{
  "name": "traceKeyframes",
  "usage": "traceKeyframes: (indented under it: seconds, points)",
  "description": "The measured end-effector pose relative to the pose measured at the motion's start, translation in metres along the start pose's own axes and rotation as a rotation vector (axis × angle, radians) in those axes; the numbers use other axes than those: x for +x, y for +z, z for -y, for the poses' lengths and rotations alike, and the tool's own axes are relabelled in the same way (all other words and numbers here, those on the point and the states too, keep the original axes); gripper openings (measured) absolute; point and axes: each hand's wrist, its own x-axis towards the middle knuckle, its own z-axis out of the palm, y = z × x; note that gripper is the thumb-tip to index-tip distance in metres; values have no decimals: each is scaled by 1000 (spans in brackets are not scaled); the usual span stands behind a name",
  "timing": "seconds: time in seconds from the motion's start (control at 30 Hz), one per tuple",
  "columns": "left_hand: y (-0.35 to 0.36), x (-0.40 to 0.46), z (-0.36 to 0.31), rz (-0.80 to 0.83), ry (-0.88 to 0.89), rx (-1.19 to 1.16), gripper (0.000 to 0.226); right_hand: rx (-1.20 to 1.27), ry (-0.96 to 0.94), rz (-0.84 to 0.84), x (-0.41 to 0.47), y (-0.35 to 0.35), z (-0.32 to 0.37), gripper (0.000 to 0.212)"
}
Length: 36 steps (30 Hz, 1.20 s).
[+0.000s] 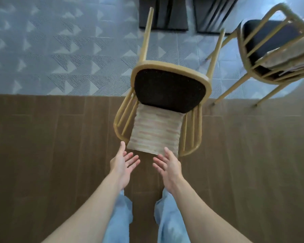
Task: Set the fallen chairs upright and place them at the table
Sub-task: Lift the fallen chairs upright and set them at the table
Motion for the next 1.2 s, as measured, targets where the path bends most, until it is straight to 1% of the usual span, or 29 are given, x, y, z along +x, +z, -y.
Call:
traceKeyframes:
  seconds: [0.13, 0.23, 0.37, 0.43, 0.5, 0.57, 0.67, 0.73, 0.8, 0.83, 0.9, 1.03, 1.13, 1.2]
  points:
    - [-2, 73, 40, 0, -77, -29, 83, 147, 106, 28, 64, -7, -38, 74]
    - [-2, 142, 81, -1, -118, -44, 92, 222, 149, 21, 128, -19, -72, 87]
    - [-1, 233, 139, 17, -161, -21, 100, 283, 153, 6, 217, -44, -117, 104]
    - [-3, 277, 167, 37, -170, -16, 109, 291, 144, 16, 261, -60, -139, 113]
    - [-7, 311, 186, 48, -175, -32, 121, 290, 133, 35, 296, -74, -156, 115]
    - [-12, 348, 204, 47, -166, -26, 123, 318, 117, 25, 333, -85, -172, 115]
    - [-17, 403, 224, 66, -126, 8, 117, 414, 91, 1, 390, -97, -191, 116]
    - [-19, 437, 234, 77, -97, 28, 109, 505, 74, -25, 423, -105, -203, 108]
    - [-19, 467, 237, 108, -74, -3, 99, 561, 55, -26, 449, -112, -212, 99]
    - [-18, 480, 238, 135, -59, -28, 95, 578, 48, -19, 459, -114, -216, 96]
    - [-18, 499, 236, 186, -28, -93, 97, 607, 32, 5, 477, -114, -220, 89]
    - [-20, 520, 236, 192, 7, -241, 101, 694, 4, 84, 499, -109, -222, 83]
    - [-22, 527, 237, 221, 1, -252, 101, 703, -20, 118, 503, -108, -225, 90]
    - [-24, 529, 234, 232, -17, -266, 96, 696, -28, 126, 503, -109, -226, 96]
